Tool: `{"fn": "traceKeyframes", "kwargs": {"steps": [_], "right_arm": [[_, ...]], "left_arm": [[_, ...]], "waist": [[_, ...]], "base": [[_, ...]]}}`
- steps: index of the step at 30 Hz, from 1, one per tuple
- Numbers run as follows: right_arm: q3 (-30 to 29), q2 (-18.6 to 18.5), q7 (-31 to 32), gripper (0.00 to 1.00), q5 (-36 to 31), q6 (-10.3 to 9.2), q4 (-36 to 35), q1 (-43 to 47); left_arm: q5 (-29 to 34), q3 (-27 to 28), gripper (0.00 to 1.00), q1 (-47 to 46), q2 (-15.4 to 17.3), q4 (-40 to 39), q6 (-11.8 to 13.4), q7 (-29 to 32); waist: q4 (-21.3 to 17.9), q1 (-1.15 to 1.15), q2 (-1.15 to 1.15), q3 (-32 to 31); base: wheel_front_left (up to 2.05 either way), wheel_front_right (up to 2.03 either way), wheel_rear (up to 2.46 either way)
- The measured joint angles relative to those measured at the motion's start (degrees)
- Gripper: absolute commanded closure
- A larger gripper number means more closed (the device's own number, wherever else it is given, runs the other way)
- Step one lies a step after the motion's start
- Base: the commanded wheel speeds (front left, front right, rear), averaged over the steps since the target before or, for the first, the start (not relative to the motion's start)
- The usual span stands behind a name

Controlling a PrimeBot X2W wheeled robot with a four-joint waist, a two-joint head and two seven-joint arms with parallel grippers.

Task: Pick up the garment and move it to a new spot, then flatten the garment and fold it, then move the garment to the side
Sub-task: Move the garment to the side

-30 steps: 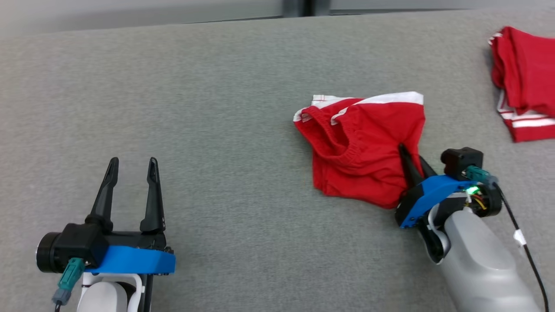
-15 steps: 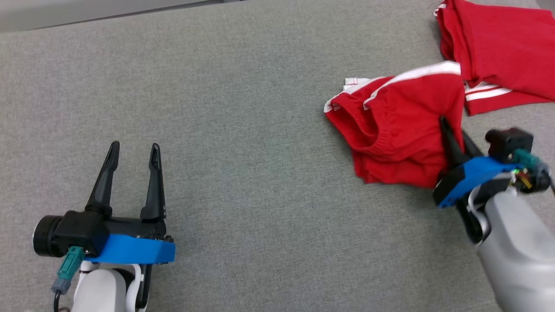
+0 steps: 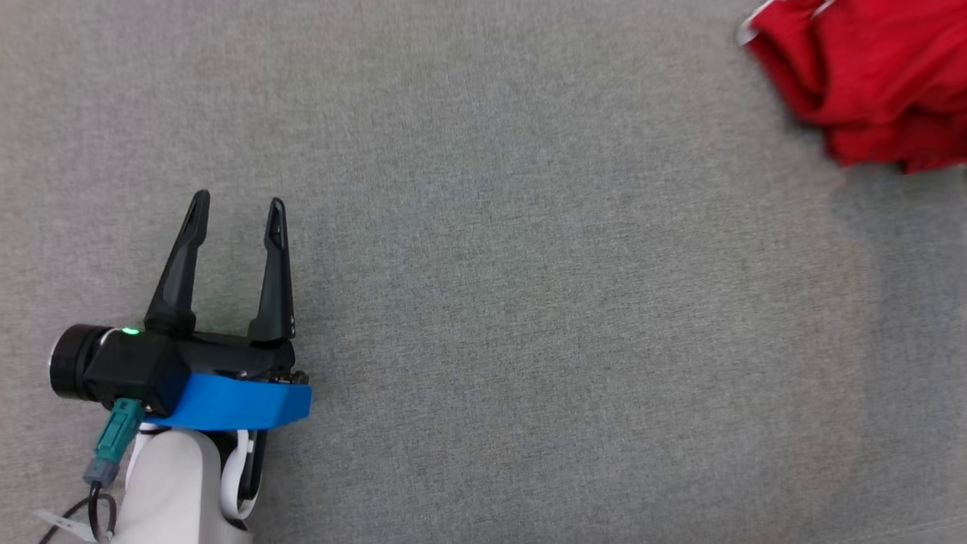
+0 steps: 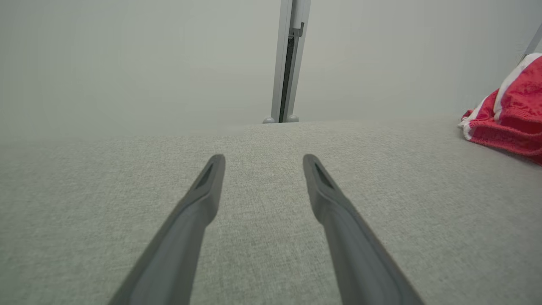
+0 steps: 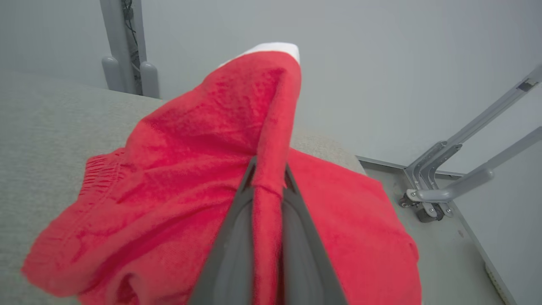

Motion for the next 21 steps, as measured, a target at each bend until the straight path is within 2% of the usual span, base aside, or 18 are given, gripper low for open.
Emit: {"fn": "traceKeyframes", "kwargs": {"steps": [5, 9, 12, 16, 17, 18, 19, 21], "right_arm": [[-1.71, -8.72, 2.54, 1.0, 1.31, 0.01, -0.2, -2.66], [-3.34, -14.03, 4.54, 1.0, 2.69, 0.0, 1.08, -4.3], [-4.03, -16.24, 5.05, 1.0, 2.75, 0.0, 2.42, -5.18], [-5.03, -16.66, 5.35, 1.0, 2.72, 0.0, 5.39, -6.87], [-5.1, -16.71, 5.13, 0.81, 2.34, 0.0, 6.2, -7.17], [-5.17, -16.68, 4.55, 0.32, 1.92, 0.01, 6.92, -7.36], [-5.47, -16.44, 3.68, 0.0, 1.6, 0.0, 7.56, -7.81], [-5.8, -15.39, 2.48, 0.0, 1.11, -0.01, 8.6, -8.79]], "left_arm": [[0.99, -0.55, 0.0, -1.66, 0.16, -1.51, -0.37, 0.0], [1.51, -1.27, 0.0, -3.29, 0.25, -3.14, -0.59, 0.0], [1.89, -1.66, 0.0, -4.03, 0.31, -4.37, -0.79, 0.0], [1.97, -1.89, 0.0, -4.27, 0.34, -5.6, -0.9, -0.01], [1.98, -1.94, 0.0, -4.33, 0.35, -5.77, -0.94, 0.0], [1.98, -2.0, 0.0, -4.45, 0.34, -5.88, -0.96, -0.01], [1.98, -2.01, 0.0, -4.54, 0.35, -6.04, -0.94, -0.01], [1.98, -1.98, 0.0, -4.58, 0.32, -6.15, -0.93, -0.01]], "waist": [[-0.06, 0.0, 0.0, 3.87], [0.12, 0.0, 0.0, 6.27], [0.54, 0.0, 0.0, 7.49], [1.04, 0.0, 0.0, 8.61], [1.17, 0.0, 0.0, 8.83], [1.3, 0.0, 0.0, 9.01], [1.4, 0.0, 0.0, 9.18], [1.5, 0.0, 0.0, 9.33]], "base": [[0.0, 0.0, 0.0], [0.0, 0.0, 0.0], [0.0, 0.0, 0.0], [0.0, 0.0, 0.0], [0.0, 0.0, 0.0], [0.0, 0.0, 0.0], [0.0, 0.0, 0.0], [0.0, 0.0, 0.0]]}}
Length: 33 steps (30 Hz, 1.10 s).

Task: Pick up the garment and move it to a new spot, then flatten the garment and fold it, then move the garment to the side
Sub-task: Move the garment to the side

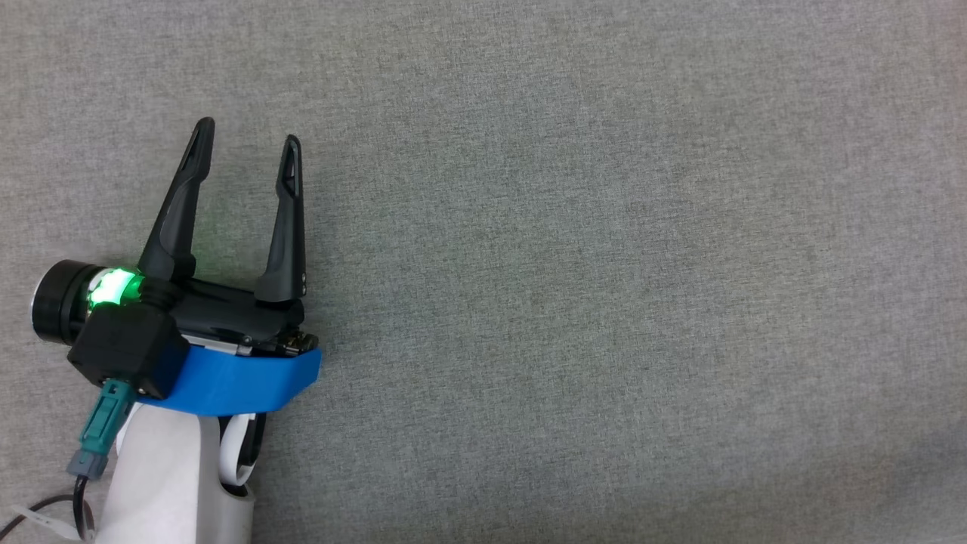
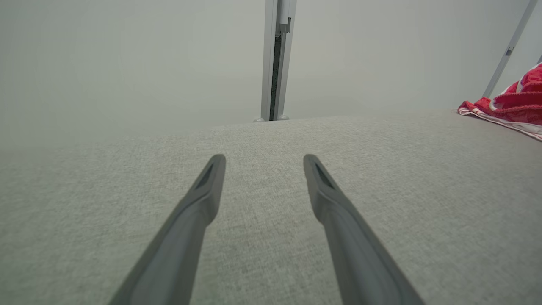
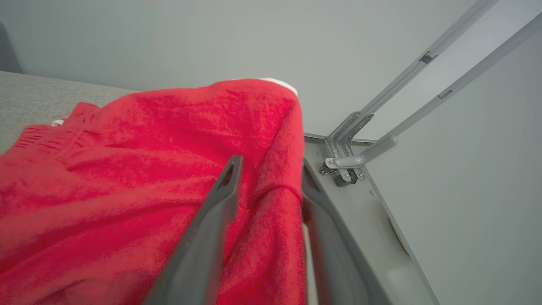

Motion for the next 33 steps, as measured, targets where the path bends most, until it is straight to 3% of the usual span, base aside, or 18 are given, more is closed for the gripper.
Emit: {"fn": "traceKeyframes", "kwargs": {"steps": [8, 18, 26, 33], "right_arm": [[-3.42, 2.41, -8.14, 0.0, -5.91, -0.01, 2.5, -1.88], [-1.26, 15.23, -14.58, 0.0, -7.4, -0.01, -7.62, 4.65], [2.57, 26.05, -15.07, 0.0, -7.31, -0.01, -17.98, 16.47], [2.8, 32.1, -15.13, 0.0, -6.88, -0.01, -26.63, 29.27]], "left_arm": [[-0.51, 1.09, 0.0, 0.51, 0.01, 1.21, 0.38, 0.01], [-1.9, 3.3, 0.0, 5.27, -0.1, 3.35, 1.08, 0.01], [-3.08, 4.5, 0.0, 9.04, -0.18, 5.43, 1.43, 0.01], [-3.6, 4.75, 0.0, 12.2, -0.23, 7.14, 1.51, 0.01]], "waist": [[-0.08, 0.0, 0.0, -2.03], [0.41, 0.0, 0.0, -10.81], [2.33, -0.01, 0.0, -18.51], [4.28, -0.02, 0.0, -23.68]], "base": [[0.0, 0.0, 0.0], [0.0, 0.0, 0.0], [0.0, 0.0, 0.0], [0.0, 0.0, 0.0]]}}
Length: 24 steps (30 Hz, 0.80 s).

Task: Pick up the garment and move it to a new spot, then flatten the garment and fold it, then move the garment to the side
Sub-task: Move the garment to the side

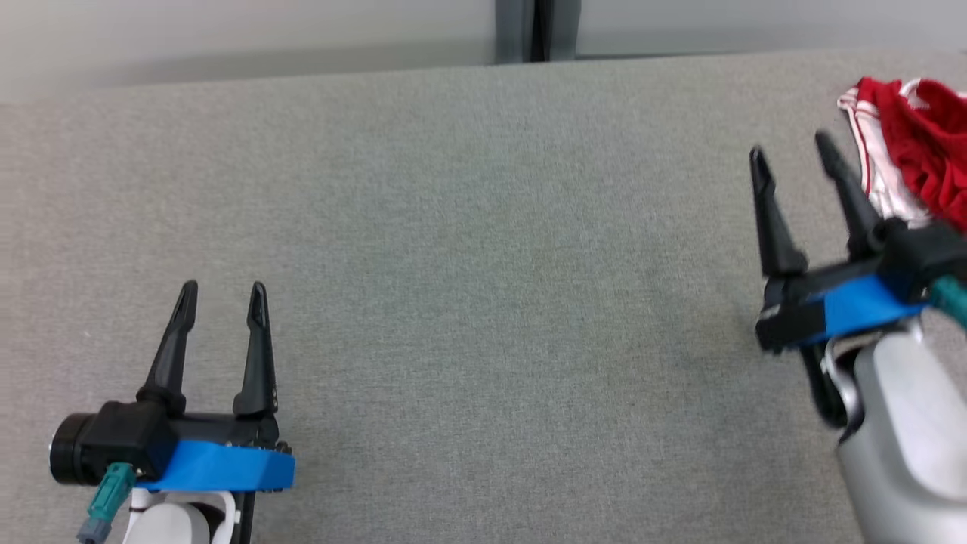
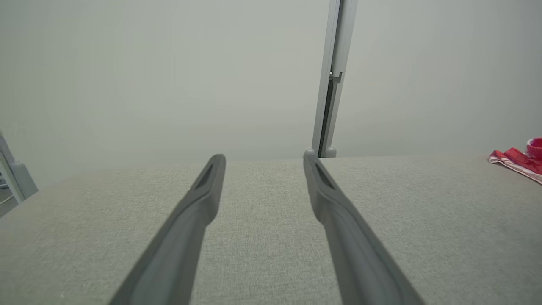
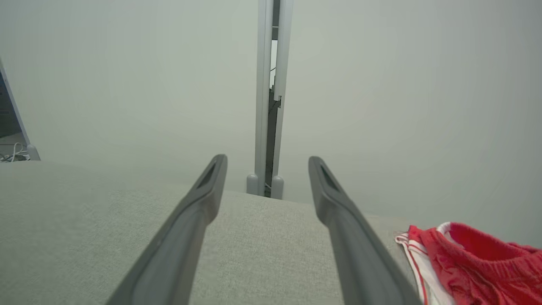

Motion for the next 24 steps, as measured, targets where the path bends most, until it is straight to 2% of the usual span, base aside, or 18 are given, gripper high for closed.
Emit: {"fn": "traceKeyframes", "kwargs": {"steps": [11, 24], "right_arm": [[-5.69, 7.59, -0.01, 0.0, 1.75, -0.01, -7.95, 19.15], [-8.02, 10.51, -0.01, 0.0, 1.3, -0.01, -10.65, 26.45]], "left_arm": [[-0.6, 0.49, 0.0, 5.39, -0.07, 1.87, 0.53, 0.0], [-1.34, 0.4, 0.0, 8.24, -0.09, 2.72, 1.82, 0.0]], "waist": [[0.34, 0.0, 0.0, -6.46], [-0.03, 0.0, 0.0, -10.6]], "base": [[0.0, 0.0, 0.0], [0.0, 0.0, 0.0]]}}
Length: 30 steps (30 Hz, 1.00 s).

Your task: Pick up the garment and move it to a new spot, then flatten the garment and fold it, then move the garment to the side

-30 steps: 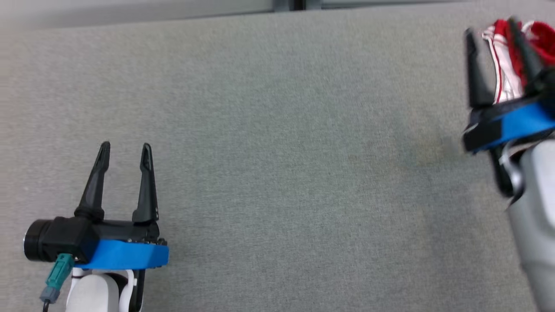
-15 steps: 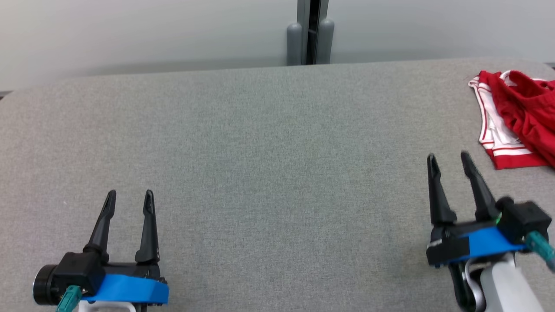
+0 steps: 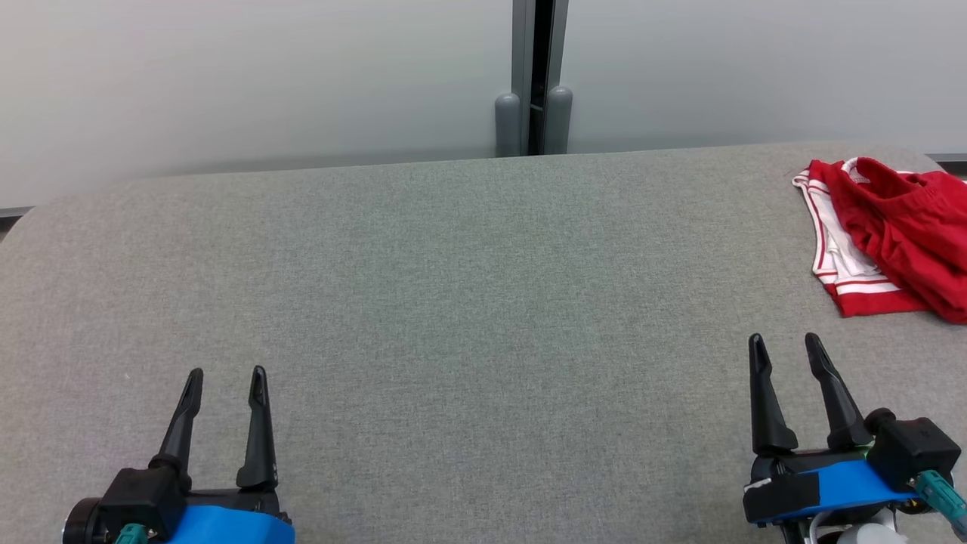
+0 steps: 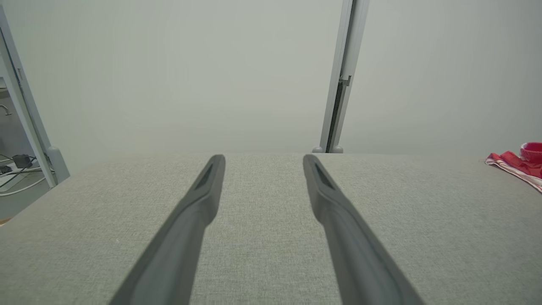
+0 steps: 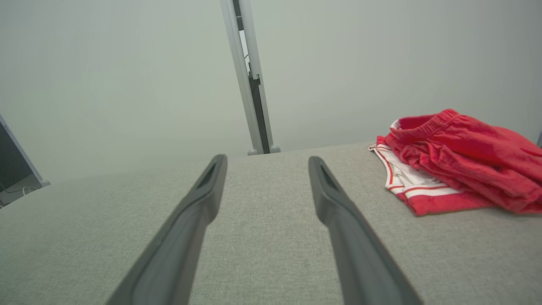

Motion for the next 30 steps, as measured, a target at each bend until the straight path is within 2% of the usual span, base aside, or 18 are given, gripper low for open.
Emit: {"fn": "traceKeyframes", "kwargs": {"steps": [10, 11, 17, 30], "right_arm": [[-0.08, 0.76, 0.0, 0.0, -0.18, 0.0, -0.31, 1.19], [-0.05, 0.79, 0.0, 1.0, -0.18, 0.0, -0.32, 1.24], [0.04, 0.86, 0.43, 1.0, 0.86, 0.01, 2.43, 1.81], [-0.82, 0.98, 4.04, 1.0, 14.49, 0.01, 2.68, 1.75]], "left_arm": [[-0.27, 0.09, 0.0, 0.27, 0.0, 0.42, 0.18, 0.0], [-0.23, 0.13, 1.0, 0.3, 0.0, 0.4, 0.3, 0.0], [-0.93, -0.08, 1.0, 1.2, -0.59, 3.45, 0.29, 0.86], [-15.26, 0.94, 1.0, 1.19, -0.6, 3.85, -0.44, 4.42]], "waist": [[0.26, 0.01, 0.0, -0.64], [0.29, 0.01, 0.0, -0.67], [0.29, 0.02, 0.0, -0.75], [0.2, 0.01, 0.0, -1.09]], "base": [[0.0, 0.0, 0.0], [0.0, 0.0, 0.0], [0.0, 0.0, 0.0], [0.0, 0.0, 0.0]]}}
